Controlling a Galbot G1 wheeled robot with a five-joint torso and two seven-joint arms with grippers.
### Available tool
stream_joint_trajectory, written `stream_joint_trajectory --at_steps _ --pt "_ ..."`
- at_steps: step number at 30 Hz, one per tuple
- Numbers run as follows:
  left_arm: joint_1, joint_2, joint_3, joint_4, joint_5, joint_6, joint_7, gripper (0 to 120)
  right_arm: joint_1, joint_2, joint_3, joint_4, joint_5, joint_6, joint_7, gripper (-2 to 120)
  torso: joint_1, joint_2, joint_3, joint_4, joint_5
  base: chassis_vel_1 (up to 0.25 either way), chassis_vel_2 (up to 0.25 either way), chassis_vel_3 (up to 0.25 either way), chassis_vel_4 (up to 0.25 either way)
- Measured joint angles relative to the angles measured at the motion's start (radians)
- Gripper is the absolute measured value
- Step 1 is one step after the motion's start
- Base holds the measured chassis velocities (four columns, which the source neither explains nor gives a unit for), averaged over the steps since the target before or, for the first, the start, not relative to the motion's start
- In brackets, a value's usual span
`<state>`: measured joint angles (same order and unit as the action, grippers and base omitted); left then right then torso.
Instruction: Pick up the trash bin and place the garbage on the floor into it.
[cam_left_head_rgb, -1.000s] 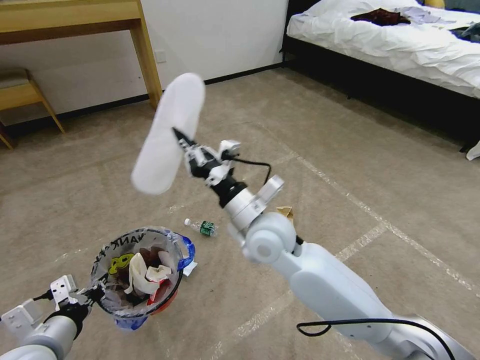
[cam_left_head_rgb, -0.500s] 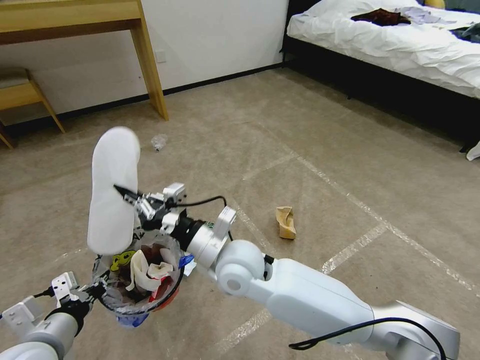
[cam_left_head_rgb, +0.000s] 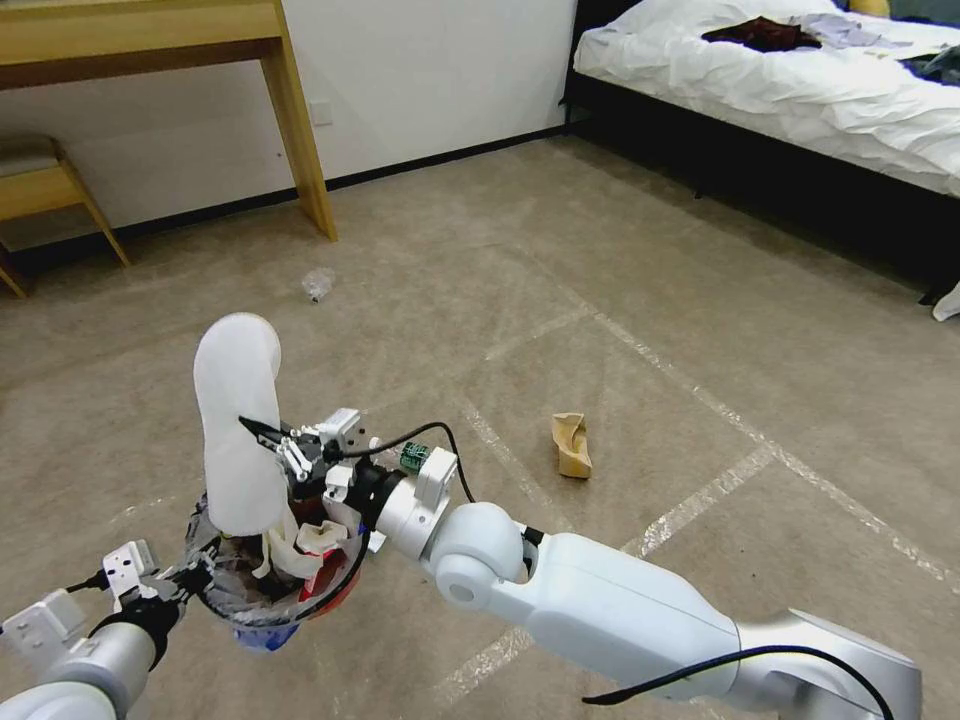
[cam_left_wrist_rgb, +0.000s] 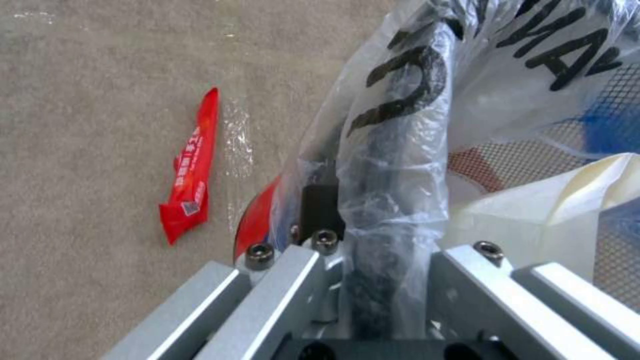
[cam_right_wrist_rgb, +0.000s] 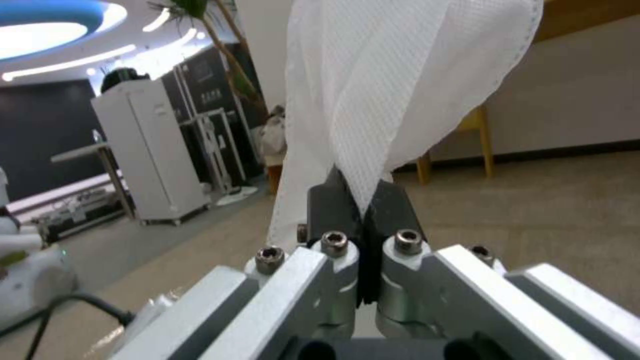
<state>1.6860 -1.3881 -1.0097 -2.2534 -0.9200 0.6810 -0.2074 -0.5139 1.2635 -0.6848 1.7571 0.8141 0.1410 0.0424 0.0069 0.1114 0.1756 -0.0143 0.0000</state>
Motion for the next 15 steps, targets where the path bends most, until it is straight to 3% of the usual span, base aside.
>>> stream_joint_trajectory --at_steps 15 --pt "-0.007 0.0 -0.002 0.005 -0.006 0.0 -0.002 1 -0.033 0.01 -0.024 -0.029 -0.027 0.006 -0.007 0 0.0 0.0 0.0 0.0 0.0 0.0 0.0 0.0 0.0"
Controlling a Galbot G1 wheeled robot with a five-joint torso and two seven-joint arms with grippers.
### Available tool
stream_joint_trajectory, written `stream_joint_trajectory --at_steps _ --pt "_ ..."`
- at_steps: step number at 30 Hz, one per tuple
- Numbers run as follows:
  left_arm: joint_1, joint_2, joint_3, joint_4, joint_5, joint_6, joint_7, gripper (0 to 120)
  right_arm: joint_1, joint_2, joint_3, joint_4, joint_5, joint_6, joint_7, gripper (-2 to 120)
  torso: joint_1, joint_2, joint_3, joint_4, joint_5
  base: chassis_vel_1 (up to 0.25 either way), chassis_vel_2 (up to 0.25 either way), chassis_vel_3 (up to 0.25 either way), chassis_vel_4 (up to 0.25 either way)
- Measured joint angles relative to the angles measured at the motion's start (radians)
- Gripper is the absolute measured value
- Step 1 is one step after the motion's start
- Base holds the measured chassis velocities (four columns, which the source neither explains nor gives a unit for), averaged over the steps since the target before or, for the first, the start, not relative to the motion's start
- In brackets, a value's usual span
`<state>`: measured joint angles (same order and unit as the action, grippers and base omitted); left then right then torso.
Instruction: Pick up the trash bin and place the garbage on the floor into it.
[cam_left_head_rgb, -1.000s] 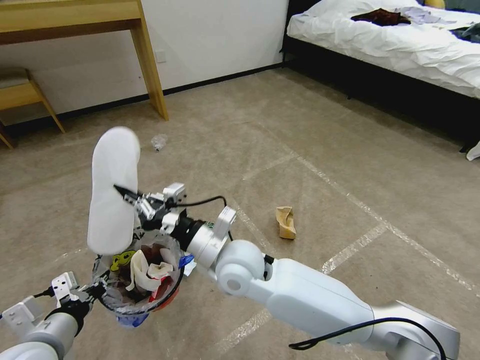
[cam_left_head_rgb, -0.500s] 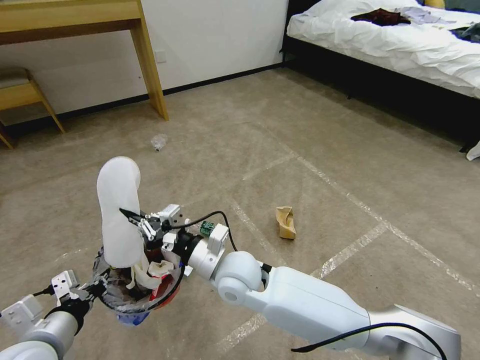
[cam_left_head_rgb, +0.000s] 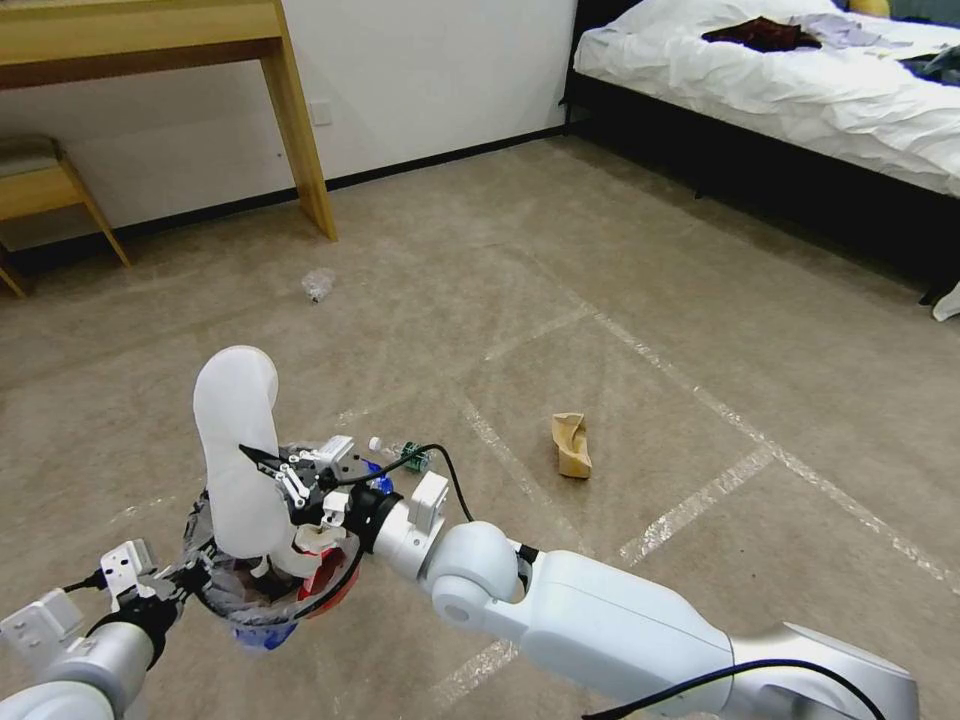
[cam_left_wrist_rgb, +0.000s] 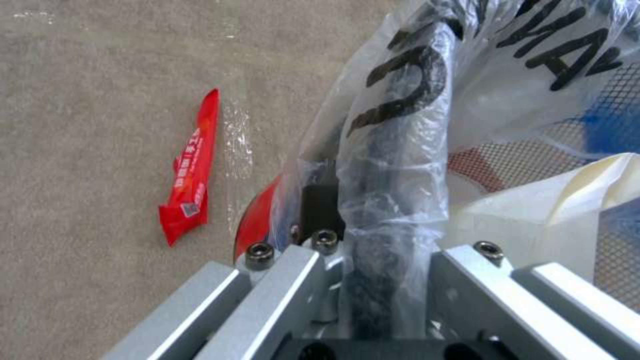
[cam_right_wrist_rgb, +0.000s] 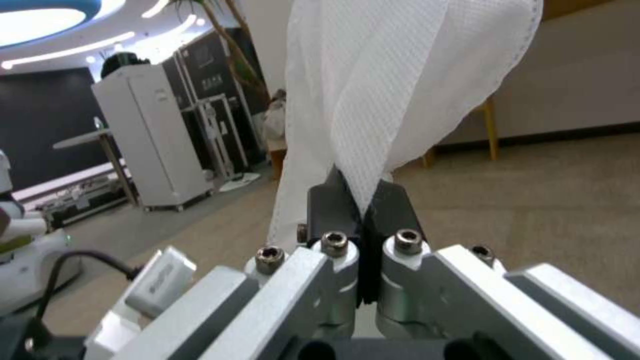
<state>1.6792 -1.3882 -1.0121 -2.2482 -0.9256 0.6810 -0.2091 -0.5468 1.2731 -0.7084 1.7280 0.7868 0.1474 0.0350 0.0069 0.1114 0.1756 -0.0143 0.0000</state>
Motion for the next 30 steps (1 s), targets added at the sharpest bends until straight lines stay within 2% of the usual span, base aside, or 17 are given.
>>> stream_joint_trajectory --at_steps 30 --pt "0.018 -0.02 0.0 -0.033 -0.001 0.0 -0.001 1 -0.03 0.048 -0.016 -0.181 -0.093 0.07 -0.047 0 0.0 0.0 0.0 0.0 0.0 0.0 0.0 0.0 0.0"
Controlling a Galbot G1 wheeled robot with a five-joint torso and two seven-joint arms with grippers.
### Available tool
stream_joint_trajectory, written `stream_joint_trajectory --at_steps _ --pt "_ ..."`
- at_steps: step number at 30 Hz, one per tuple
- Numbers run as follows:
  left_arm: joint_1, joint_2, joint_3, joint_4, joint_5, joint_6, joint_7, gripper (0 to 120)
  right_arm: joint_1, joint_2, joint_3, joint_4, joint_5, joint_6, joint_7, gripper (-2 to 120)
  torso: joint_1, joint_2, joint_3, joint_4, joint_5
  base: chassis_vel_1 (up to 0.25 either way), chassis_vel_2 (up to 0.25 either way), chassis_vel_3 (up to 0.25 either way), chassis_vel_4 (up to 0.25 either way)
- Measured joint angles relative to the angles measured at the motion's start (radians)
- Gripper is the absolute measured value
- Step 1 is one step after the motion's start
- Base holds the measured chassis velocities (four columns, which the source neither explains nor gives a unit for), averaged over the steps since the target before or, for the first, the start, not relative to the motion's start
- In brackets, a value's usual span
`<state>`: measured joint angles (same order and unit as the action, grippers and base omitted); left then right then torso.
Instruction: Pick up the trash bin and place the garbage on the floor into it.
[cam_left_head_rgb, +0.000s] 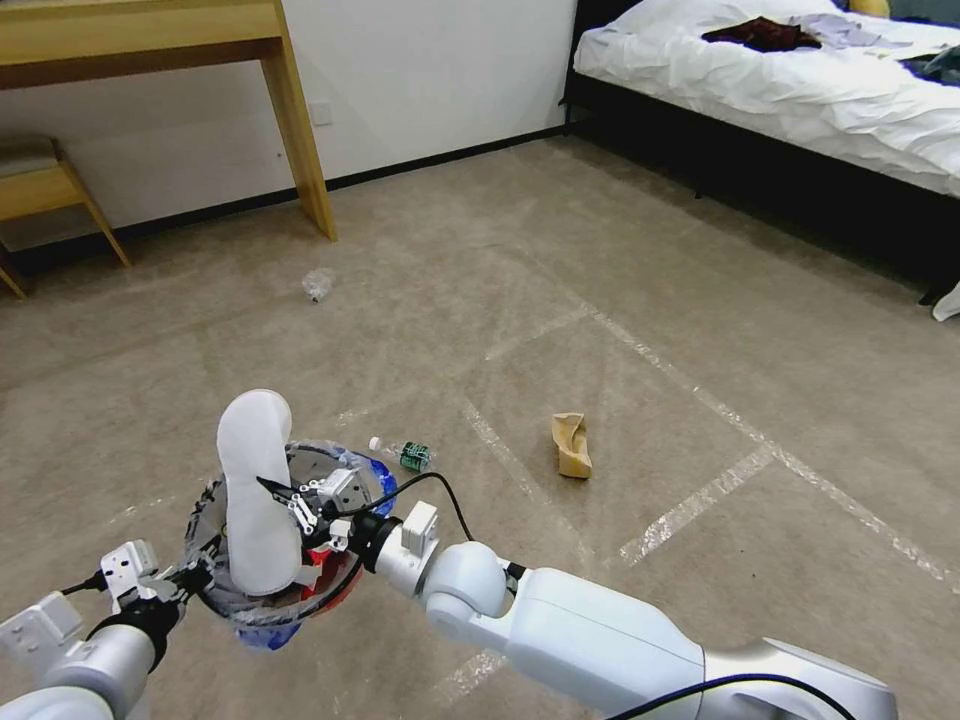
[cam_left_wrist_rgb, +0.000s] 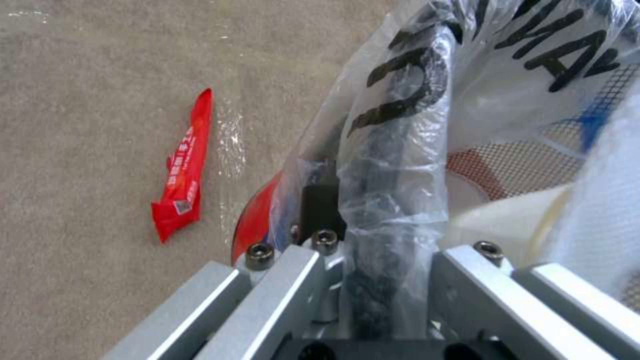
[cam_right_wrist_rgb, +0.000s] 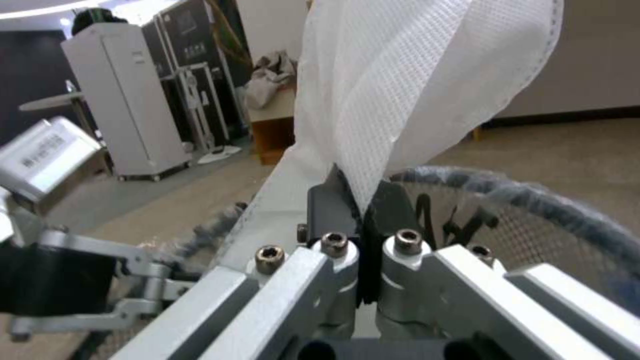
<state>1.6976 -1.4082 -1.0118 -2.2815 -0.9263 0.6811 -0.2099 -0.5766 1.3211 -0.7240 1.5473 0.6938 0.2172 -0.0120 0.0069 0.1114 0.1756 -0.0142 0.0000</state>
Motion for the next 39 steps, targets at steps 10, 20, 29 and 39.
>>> stream_joint_trajectory --at_steps 10,20,29,39 --pt "0.008 0.002 -0.001 -0.011 -0.004 0.001 0.0 1 -0.004 0.017 -0.012 -0.052 -0.022 0.019 -0.009 0 0.0 0.0 0.0 0.0 0.0 0.0 0.0 0.0 0.0" --pt "0.01 0.004 -0.004 -0.013 -0.009 0.001 -0.001 1 -0.004 0.03 -0.021 -0.08 -0.03 0.031 -0.013 0 0.0 0.0 0.0 0.0 0.0 0.0 0.0 0.0 0.0" --pt "0.007 0.004 -0.005 -0.007 -0.011 0.001 -0.002 1 -0.011 0.035 -0.021 -0.084 -0.063 0.045 -0.017 0 0.0 0.0 0.0 0.0 0.0 0.0 0.0 0.0 0.0" --pt "0.003 0.004 -0.003 -0.006 -0.012 0.001 -0.001 1 -0.023 0.023 -0.019 -0.096 -0.123 0.072 -0.035 0 0.0 0.0 0.0 0.0 0.0001 0.0 0.0 0.0 0.0"
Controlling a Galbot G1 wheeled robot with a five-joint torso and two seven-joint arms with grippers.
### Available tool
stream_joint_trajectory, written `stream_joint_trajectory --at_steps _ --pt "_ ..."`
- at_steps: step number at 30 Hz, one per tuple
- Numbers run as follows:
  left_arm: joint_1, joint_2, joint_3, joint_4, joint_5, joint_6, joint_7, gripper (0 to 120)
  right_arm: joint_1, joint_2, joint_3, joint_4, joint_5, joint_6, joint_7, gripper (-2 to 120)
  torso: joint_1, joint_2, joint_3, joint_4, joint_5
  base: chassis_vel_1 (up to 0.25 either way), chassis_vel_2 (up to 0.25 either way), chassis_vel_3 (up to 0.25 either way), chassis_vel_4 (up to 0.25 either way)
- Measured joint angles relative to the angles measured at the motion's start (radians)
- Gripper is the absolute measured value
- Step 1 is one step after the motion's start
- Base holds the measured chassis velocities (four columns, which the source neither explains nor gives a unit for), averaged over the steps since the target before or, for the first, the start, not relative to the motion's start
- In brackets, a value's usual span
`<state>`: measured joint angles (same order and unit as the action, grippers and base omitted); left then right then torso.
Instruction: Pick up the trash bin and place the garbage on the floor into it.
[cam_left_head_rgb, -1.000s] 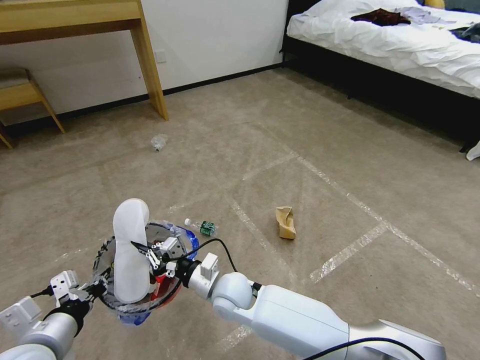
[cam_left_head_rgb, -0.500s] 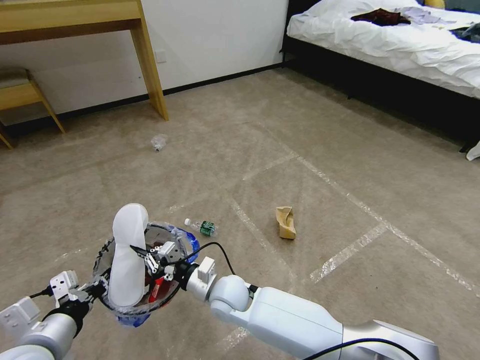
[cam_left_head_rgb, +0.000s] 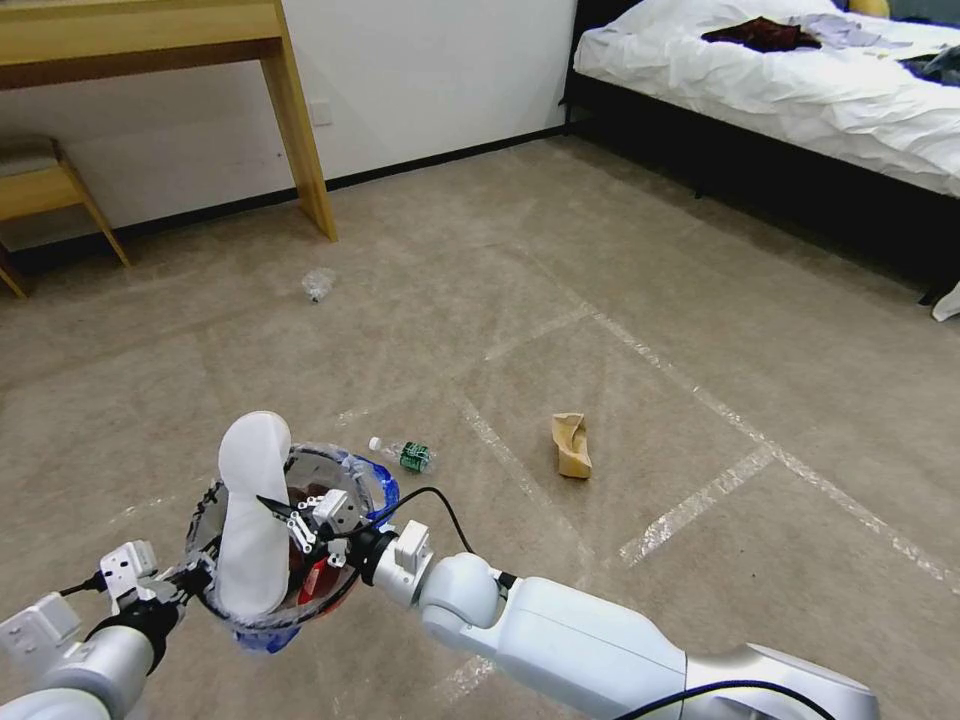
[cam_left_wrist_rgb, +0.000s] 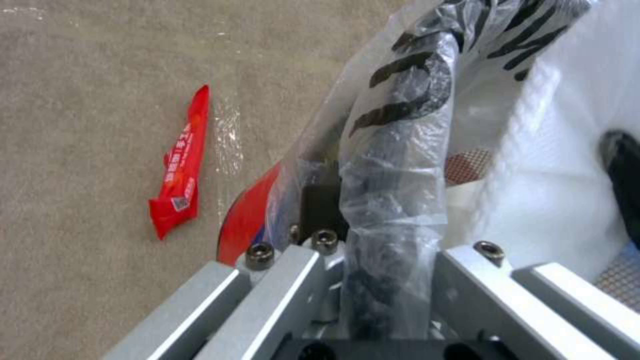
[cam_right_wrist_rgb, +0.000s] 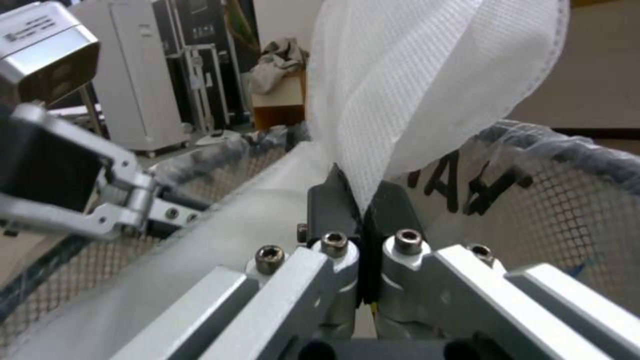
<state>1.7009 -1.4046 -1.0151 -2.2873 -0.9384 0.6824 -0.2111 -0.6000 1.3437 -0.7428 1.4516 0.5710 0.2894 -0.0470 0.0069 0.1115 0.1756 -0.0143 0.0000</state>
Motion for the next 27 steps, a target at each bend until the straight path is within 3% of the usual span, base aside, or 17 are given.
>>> stream_joint_trajectory --at_steps 27 --pt "-0.01 0.003 0.0 0.011 -0.002 -0.002 0.002 1 0.008 -0.034 0.054 0.032 -0.112 0.056 -0.051 0 0.0 0.0 0.0 0.0 0.0 0.0 0.0 0.0 0.0"
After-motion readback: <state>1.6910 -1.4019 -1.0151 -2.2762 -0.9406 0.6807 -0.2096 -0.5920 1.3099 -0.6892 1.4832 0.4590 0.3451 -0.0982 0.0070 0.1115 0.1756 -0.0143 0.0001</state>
